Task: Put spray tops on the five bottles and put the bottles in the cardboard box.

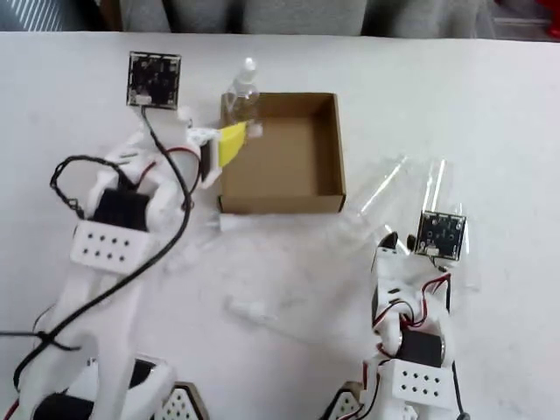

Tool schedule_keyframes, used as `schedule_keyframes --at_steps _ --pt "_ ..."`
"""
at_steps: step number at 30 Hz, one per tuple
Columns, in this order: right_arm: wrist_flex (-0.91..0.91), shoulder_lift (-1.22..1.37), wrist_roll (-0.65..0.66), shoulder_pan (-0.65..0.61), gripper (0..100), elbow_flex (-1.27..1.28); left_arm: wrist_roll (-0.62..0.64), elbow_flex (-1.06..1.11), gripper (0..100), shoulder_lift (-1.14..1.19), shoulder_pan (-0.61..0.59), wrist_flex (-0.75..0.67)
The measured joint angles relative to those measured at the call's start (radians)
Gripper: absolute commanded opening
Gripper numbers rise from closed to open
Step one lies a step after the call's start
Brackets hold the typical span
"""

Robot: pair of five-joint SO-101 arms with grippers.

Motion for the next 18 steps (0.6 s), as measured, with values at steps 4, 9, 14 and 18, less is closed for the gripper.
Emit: schedule_keyframes --at_steps 4,9,14,18 --pt "0.000 0.000 0.000 0.000 6.7 0.000 0.000 0.003 8 -0.080 -0.002 0.100" --pt "0.000 0.000 0.008 0.000 6.7 0.000 0.000 0.032 5 -0.146 -0.068 0.203" --pt "0.000 0.000 0.008 0.000 6.7 0.000 0.000 0.212 2 -0.210 -0.164 0.239" --pt "0.000 0.000 0.008 0.000 6.7 0.000 0.000 0.436 2 -0.269 -0.198 0.138"
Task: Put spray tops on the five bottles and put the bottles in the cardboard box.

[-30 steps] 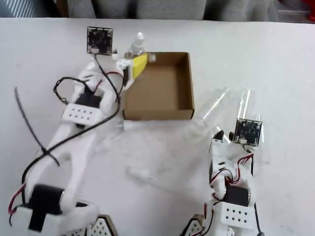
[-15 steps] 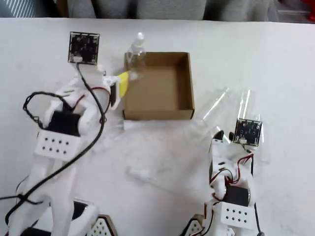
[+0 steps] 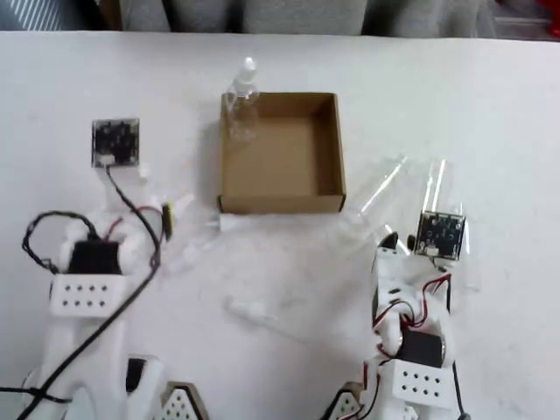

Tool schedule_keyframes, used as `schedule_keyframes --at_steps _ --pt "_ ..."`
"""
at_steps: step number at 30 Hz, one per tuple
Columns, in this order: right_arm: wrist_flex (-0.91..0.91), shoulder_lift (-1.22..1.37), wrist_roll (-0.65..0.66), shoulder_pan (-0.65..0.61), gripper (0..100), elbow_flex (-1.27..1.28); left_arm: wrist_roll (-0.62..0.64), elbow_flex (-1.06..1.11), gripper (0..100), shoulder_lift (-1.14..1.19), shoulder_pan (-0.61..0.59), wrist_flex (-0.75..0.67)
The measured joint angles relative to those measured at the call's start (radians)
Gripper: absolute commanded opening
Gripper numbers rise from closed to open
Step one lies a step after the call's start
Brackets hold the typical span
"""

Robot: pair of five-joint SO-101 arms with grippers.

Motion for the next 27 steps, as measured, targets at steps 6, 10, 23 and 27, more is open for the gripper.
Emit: schedule_keyframes --at_steps 6,10,23,27 --pt "-0.031 0.000 0.005 0.068 6.7 0.000 0.000 0.293 3 -0.080 -0.034 -0.212" --pt "-0.037 0.002 0.094 0.149 6.7 -0.038 0.000 0.379 3 -0.118 -0.100 -0.233" --pt "0.115 0.270 0.210 0.284 7.0 -0.525 -0.152 0.419 2 -0.123 -0.124 -0.238" --pt "0.160 0.575 0.284 0.288 7.1 -0.703 -0.153 0.436 3 -0.129 -0.124 -0.238"
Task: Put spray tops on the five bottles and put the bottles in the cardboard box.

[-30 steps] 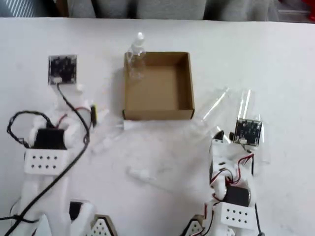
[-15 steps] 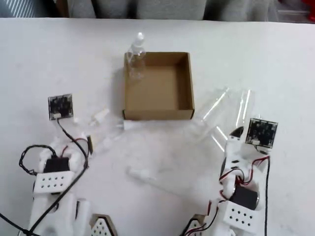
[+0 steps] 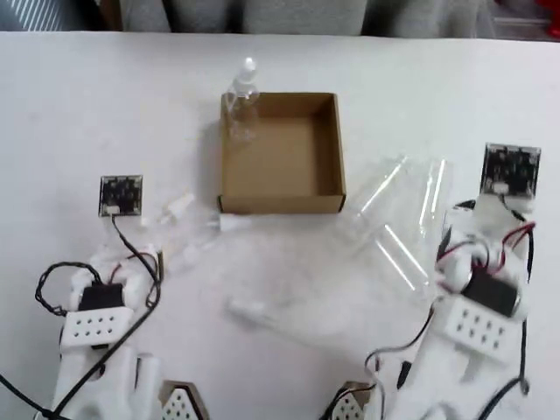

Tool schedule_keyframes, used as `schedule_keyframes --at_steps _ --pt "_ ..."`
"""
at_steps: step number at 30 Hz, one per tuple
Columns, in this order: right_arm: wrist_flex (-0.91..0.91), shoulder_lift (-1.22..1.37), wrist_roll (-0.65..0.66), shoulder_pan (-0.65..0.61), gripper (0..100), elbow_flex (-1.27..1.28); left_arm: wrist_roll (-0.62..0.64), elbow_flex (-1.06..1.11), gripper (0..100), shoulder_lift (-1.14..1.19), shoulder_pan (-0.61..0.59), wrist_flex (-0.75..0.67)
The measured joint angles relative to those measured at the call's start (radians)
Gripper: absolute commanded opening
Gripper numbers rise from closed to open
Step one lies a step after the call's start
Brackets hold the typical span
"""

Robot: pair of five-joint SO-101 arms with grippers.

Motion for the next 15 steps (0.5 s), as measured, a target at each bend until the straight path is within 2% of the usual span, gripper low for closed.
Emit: schedule_keyframes --at_steps 7,11,15 --pt "0.152 0.434 0.083 0.005 9.8 -0.241 0.000 0.000 3 0.000 0.000 -0.002" --pt "0.152 0.496 0.138 0.005 18.2 -0.261 0.000 0.000 3 0.000 0.000 -0.002" --pt "0.153 0.509 0.178 0.009 18.7 -0.262 0.000 0.000 3 0.000 0.000 -0.002"
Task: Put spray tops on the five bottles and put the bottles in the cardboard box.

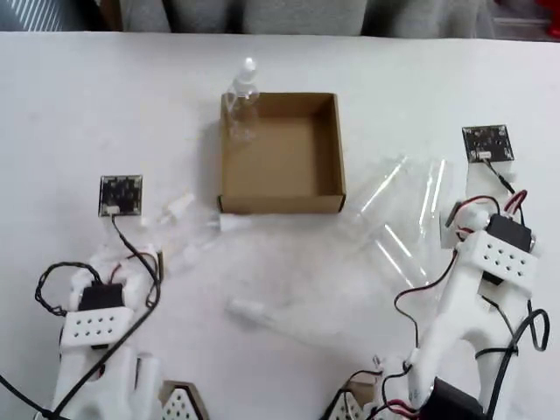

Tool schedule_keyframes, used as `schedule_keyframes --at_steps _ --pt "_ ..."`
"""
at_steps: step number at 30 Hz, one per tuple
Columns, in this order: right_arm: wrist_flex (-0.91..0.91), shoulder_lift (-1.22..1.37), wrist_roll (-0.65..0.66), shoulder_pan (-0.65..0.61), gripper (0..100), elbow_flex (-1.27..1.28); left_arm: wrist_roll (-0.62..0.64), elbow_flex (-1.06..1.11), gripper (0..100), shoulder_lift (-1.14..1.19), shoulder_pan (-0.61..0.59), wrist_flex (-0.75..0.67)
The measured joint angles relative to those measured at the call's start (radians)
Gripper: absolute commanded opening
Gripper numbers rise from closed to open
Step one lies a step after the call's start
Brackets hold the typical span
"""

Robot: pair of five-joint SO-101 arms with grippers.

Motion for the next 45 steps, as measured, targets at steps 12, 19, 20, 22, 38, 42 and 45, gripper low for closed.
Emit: schedule_keyframes --at_steps 12,19,20,22,38,42,45 --pt "-0.244 0.000 0.006 0.015 19.1 0.180 0.000 0.000 3 0.000 0.000 0.000" --pt "-0.259 0.032 0.006 0.015 19.1 0.181 0.000 0.000 3 0.000 0.000 0.000" --pt "-0.259 0.054 0.006 0.015 19.1 0.180 0.000 0.000 3 0.000 0.000 0.000" --pt "-0.259 0.109 -0.005 0.015 19.1 0.166 0.000 0.000 3 0.000 0.000 0.000" --pt "-0.224 0.442 -0.066 0.014 20.8 -0.066 0.000 0.000 3 0.000 0.000 0.000" --pt "-0.227 0.525 -0.066 0.017 26.2 -0.120 0.000 0.000 3 0.000 0.000 0.000" --pt "-0.224 0.594 -0.068 0.018 23.4 -0.127 0.000 0.000 3 0.000 0.000 0.000"
